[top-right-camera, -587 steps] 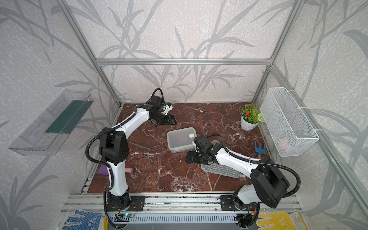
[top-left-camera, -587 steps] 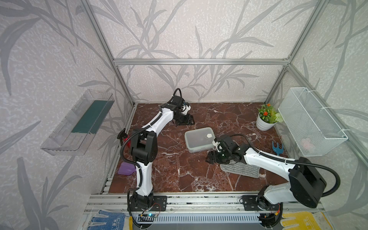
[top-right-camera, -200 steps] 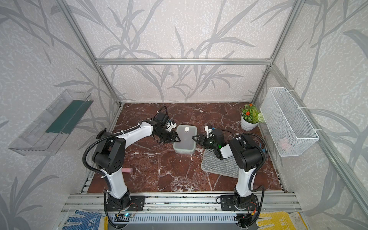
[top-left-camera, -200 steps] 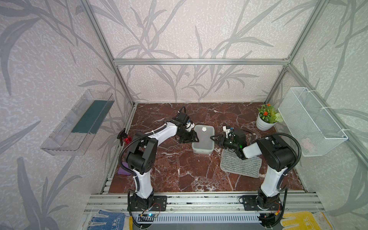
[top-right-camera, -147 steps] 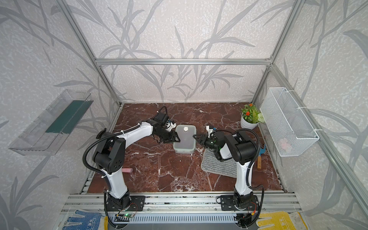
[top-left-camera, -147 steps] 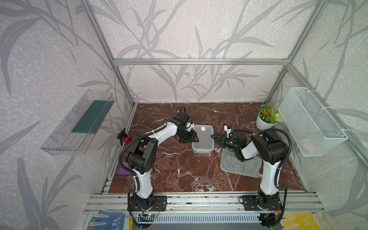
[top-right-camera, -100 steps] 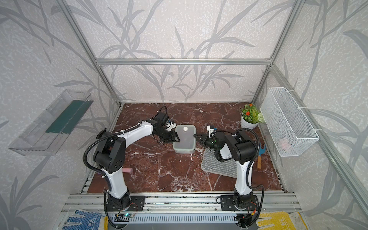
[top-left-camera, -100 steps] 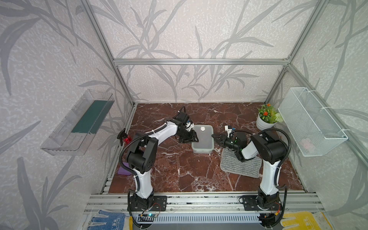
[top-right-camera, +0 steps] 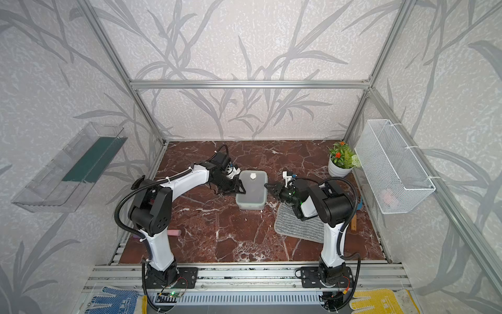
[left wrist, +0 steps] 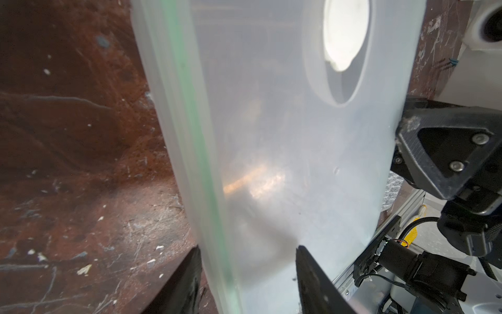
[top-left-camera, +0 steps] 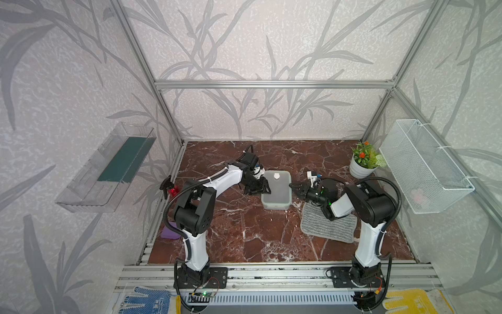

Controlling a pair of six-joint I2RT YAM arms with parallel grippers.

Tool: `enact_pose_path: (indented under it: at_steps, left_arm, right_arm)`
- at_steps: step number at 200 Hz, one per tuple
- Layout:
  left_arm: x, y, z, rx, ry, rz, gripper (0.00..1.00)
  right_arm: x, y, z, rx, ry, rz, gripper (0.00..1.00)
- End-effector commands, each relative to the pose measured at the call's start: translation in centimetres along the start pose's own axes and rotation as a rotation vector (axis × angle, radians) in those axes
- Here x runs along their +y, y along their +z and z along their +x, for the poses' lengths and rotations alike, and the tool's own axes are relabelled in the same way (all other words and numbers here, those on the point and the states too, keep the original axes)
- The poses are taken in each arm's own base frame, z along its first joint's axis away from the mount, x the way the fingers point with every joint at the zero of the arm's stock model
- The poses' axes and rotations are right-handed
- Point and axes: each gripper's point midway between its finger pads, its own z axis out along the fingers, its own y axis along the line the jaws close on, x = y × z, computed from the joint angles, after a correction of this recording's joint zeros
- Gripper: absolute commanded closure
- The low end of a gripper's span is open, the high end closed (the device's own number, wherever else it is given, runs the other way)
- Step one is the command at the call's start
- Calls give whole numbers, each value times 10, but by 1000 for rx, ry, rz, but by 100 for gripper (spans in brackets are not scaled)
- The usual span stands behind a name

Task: Wipe the insides of the lunch boxes
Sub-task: Open the fastener of the lunch box.

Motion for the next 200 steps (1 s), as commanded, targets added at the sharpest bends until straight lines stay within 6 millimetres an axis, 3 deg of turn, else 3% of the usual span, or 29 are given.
enact_pose_path:
  at_steps: [1,41,102,132,138,159,187,200]
  left_arm:
    - [33,27,27,109,-41,-126,47]
    - [33,26,28,111,-39,-132,47]
    - [33,23,28,107,-37,-141,47]
    - [32,22,26,97,-35,-142,47]
    - [32,22,26,97,-36,-142,47]
    - [28,18,22,80,-31,-135,47]
    - [23,11,16,50,-20,-128,45]
    - [21,8,12,33,-19,-121,43]
  right_arm:
    - [1,-2,16,60,-108,71,100]
    - [2,-3,15,71,-163,171,100]
    - [-15,0,23,113,-120,268,100]
    - [-10,-7,21,118,-161,328,100]
    - [0,-10,17,105,-184,323,100]
    - [6,-18,14,108,-210,365,100]
    - [18,-23,11,131,-247,389,42]
    - [21,-25,10,147,-270,408,26]
